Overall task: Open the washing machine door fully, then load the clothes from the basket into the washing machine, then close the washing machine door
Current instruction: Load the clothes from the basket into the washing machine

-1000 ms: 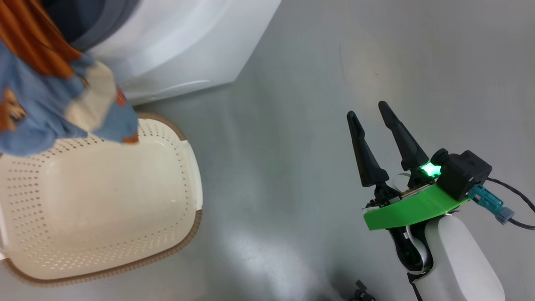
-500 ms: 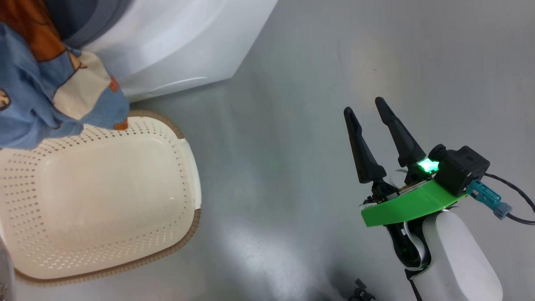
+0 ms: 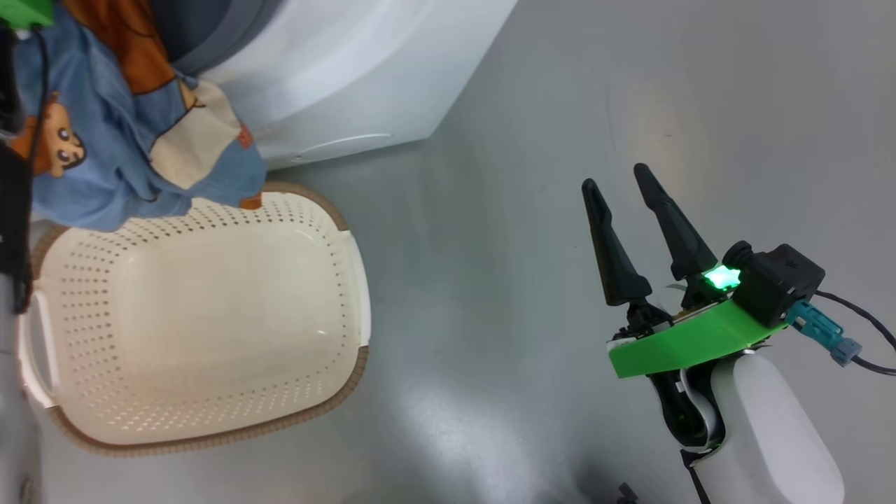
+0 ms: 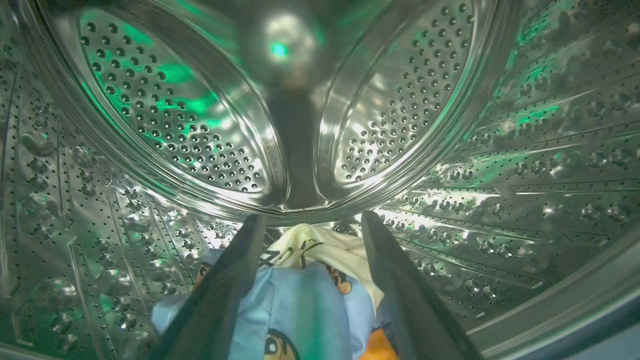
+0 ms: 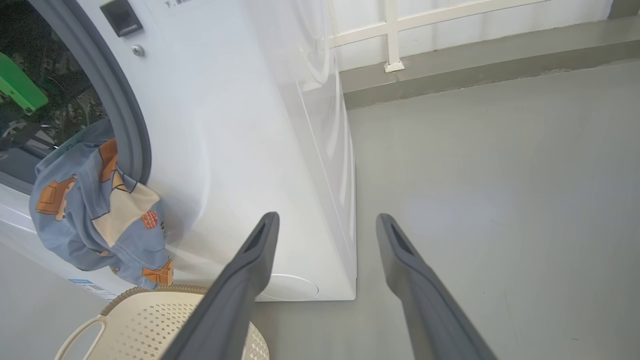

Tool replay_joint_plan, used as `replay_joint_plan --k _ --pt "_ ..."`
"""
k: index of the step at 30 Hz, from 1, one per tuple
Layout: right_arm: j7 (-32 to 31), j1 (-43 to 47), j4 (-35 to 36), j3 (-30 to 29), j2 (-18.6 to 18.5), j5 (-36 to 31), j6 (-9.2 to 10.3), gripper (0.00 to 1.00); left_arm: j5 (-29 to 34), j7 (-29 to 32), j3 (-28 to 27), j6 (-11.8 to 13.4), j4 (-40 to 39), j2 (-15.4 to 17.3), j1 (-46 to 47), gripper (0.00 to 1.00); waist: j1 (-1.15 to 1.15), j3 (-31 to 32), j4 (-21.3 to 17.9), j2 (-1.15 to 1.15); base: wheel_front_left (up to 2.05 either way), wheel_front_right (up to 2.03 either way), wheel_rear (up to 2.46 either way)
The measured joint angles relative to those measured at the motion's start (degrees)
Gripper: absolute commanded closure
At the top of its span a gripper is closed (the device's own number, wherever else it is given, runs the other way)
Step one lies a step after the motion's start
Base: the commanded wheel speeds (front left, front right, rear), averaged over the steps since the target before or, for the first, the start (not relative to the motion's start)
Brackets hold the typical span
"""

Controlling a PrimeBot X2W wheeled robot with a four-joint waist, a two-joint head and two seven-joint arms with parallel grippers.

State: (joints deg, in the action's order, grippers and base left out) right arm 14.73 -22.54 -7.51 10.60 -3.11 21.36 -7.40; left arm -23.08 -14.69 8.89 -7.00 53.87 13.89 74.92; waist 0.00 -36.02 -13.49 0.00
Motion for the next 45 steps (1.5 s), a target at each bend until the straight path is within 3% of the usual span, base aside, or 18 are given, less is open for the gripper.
replay_joint_plan --k 13,20,26,36,45 --pt "0.0 0.0 -0.8 -0.9 0.0 0.5 0.00 0.00 -2.8 0.0 1.6 -0.3 -13.2 1.4 -13.4 0.00 0.00 2.6 2.6 0.00 0.00 0.00 0.00" --pt "0.0 0.2 -1.2 -1.0 0.0 0.6 0.00 0.00 -3.4 0.0 0.3 -0.3 -24.3 2.7 -25.5 0.00 0.00 3.6 3.0 0.00 0.00 0.00 0.00" --pt "0.0 0.2 -1.1 -2.0 -0.1 0.6 0.00 0.00 -3.4 0.0 -2.1 1.7 -37.2 2.7 -39.0 0.00 0.00 4.2 3.2 0.00 0.00 0.00 0.00" --pt "0.0 0.2 -0.6 -2.4 -0.1 -0.1 0.00 0.00 -2.9 0.0 -6.1 2.7 -51.1 0.6 -53.6 0.00 0.00 4.4 4.1 0.00 0.00 0.00 0.00" --pt "0.0 0.2 1.2 -3.5 -0.1 -0.8 0.00 0.00 -2.3 0.0 -7.1 2.0 -53.1 -2.6 -59.8 0.00 0.00 3.8 4.7 0.00 0.00 0.00 0.00"
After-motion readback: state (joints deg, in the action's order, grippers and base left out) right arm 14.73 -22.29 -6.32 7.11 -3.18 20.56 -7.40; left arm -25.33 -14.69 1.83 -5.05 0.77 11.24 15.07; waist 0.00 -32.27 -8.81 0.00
